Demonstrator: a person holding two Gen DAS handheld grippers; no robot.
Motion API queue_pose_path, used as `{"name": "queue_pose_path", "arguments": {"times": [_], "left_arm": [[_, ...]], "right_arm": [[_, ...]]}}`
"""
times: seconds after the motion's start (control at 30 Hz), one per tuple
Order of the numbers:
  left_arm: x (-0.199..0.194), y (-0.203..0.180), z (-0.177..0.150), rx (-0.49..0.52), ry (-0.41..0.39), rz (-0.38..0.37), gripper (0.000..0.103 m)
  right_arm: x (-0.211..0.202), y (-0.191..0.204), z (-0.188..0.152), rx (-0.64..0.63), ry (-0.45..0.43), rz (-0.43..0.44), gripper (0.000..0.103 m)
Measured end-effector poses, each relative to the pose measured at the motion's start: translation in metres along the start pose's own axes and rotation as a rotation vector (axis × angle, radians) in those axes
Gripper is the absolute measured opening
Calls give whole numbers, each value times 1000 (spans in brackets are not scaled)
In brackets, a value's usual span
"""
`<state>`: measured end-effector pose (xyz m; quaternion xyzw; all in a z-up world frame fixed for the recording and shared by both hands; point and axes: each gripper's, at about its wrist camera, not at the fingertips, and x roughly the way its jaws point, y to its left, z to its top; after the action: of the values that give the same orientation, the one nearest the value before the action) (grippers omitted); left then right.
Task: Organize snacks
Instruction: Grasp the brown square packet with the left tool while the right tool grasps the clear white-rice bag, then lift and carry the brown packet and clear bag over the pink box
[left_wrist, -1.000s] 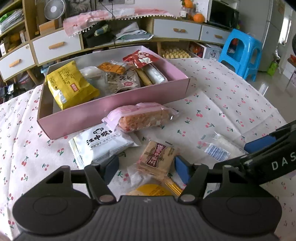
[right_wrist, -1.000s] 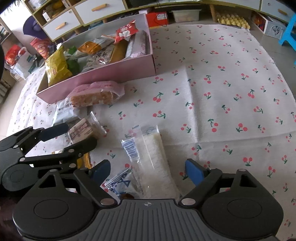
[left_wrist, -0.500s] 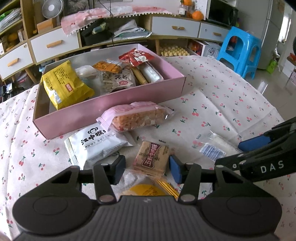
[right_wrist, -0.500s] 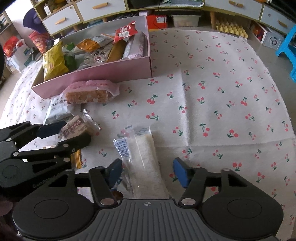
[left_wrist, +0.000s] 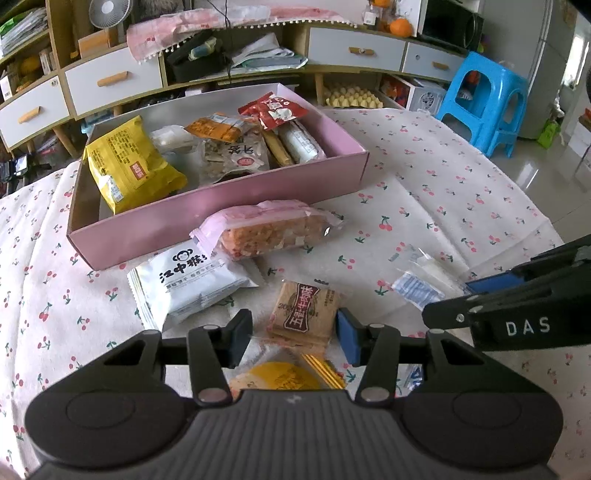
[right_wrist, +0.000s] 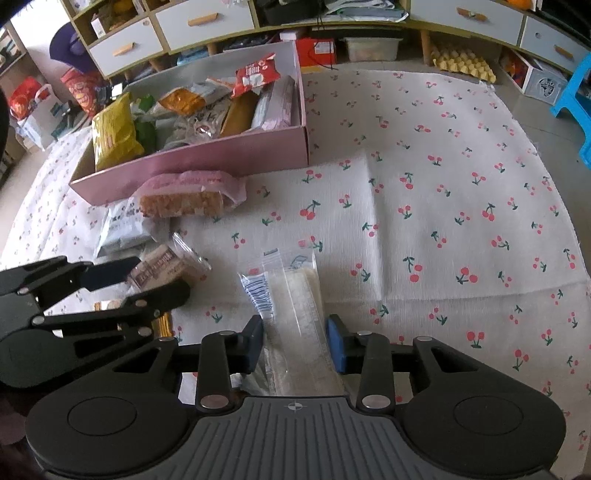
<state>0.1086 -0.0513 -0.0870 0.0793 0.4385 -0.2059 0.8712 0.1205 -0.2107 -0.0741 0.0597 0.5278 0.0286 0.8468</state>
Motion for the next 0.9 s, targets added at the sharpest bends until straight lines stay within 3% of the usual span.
{"name": "queue_pose_path", "arguments": {"times": [0.9], "left_arm": [[-32, 19, 18, -132, -86, -16, 45]], "right_arm": [[-38, -7, 23, 107, -112, 102, 35]]}}
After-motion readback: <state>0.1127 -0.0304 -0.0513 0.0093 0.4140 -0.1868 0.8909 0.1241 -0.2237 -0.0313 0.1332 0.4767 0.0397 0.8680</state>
